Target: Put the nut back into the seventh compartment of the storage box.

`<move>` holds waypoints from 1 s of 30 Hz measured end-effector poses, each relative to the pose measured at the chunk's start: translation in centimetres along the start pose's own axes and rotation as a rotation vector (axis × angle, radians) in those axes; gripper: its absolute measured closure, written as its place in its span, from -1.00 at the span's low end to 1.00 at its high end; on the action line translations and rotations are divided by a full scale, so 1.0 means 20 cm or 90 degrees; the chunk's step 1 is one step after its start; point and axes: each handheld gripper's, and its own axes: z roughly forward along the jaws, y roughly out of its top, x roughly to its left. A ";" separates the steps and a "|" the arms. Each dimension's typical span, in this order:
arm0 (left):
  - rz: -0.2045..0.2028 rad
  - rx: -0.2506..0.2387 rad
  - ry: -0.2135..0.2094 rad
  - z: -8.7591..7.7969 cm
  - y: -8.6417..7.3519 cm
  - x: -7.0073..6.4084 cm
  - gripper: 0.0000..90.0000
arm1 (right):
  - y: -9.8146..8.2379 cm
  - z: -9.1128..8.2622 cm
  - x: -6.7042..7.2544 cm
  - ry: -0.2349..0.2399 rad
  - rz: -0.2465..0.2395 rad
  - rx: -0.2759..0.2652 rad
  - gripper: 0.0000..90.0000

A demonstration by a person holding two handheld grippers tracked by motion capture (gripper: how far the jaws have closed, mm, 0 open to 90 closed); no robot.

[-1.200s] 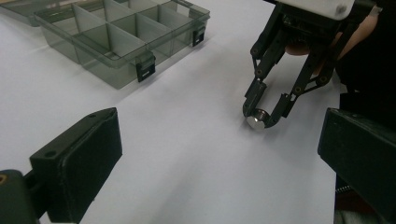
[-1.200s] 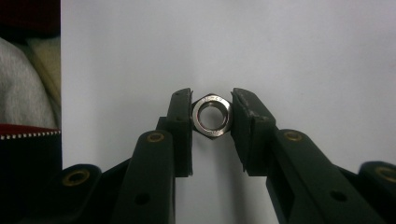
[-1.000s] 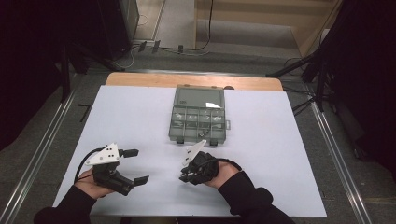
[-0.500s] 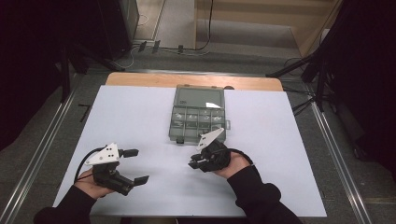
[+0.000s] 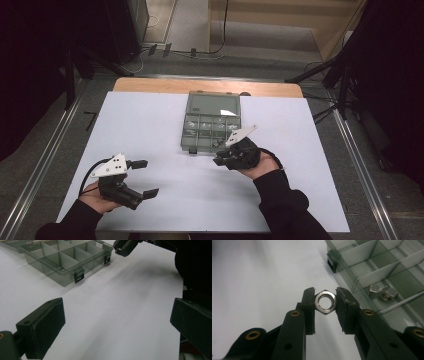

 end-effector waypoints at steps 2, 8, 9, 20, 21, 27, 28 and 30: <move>-0.001 0.001 0.000 0.00 0.00 0.00 -1.00 | 0.00 0.00 -0.01 -0.003 -0.001 -0.001 0.59; -0.002 0.002 0.000 0.00 0.00 0.01 -1.00 | 0.04 0.00 -0.09 -0.022 0.016 -0.016 0.59; -0.006 0.001 0.003 0.00 0.00 0.01 -1.00 | 0.04 0.00 -0.10 -0.025 0.014 -0.018 0.59; -0.008 0.012 0.003 0.02 -0.01 0.03 -1.00 | 0.09 0.03 -0.24 -0.056 0.038 -0.034 0.59; -0.008 0.012 0.004 0.02 -0.01 0.03 -1.00 | 0.09 0.04 -0.25 -0.057 0.041 -0.036 0.59; -0.004 0.014 0.002 0.03 0.00 0.03 -1.00 | 0.08 0.08 -0.29 -0.064 0.054 -0.037 0.59; -0.005 0.014 -0.002 0.04 0.00 0.03 -1.00 | 0.08 0.08 -0.29 -0.065 0.059 -0.036 0.59; -0.001 0.017 -0.002 0.04 0.01 0.03 -1.00 | 0.07 0.09 -0.30 -0.063 0.062 -0.036 0.59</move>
